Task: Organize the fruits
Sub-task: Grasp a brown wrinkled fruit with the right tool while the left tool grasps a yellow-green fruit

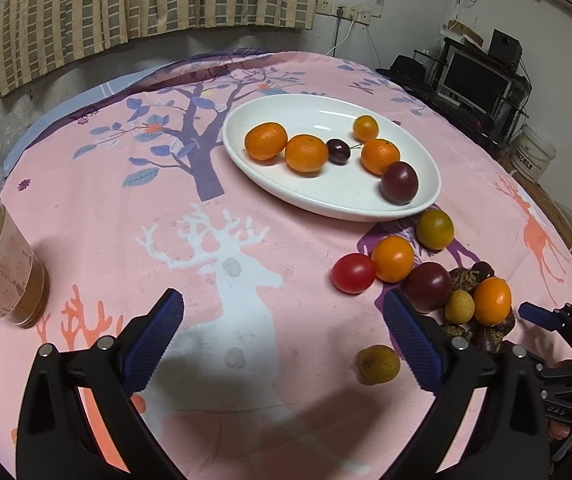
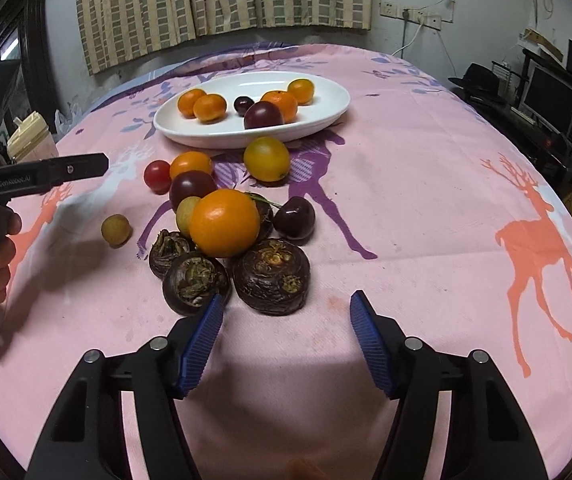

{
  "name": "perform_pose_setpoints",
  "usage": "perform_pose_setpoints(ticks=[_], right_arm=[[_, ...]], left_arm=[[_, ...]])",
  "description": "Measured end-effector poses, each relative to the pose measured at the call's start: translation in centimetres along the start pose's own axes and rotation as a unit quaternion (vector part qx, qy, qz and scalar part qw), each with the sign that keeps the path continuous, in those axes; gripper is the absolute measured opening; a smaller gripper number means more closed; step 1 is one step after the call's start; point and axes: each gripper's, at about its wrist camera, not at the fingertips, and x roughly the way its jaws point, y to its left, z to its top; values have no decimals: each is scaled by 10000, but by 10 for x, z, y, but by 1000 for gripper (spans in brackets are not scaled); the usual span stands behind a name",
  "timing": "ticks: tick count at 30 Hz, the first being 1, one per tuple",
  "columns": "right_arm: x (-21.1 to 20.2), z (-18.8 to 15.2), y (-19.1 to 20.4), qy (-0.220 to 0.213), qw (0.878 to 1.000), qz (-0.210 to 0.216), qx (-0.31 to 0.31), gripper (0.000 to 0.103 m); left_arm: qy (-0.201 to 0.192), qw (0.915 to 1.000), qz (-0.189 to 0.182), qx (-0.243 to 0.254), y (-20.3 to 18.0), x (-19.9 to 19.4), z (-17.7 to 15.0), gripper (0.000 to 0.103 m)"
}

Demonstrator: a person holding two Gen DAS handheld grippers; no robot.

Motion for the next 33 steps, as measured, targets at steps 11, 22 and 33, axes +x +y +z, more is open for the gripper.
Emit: perform_pose_setpoints(ticks=[11,22,33], right_arm=[[19,17,0,344,9992,154,-127,57],[8,9,-14,91,9991,228,346,43],[-21,-4,-30,-263,9971,143,703,43]], left_arm=[[68,10000,22,-37,5,3,1,98],[-40,9993,-267,275,1,-7,-1,98],[500,9852,-979,1318,-47,9,-30,50]])
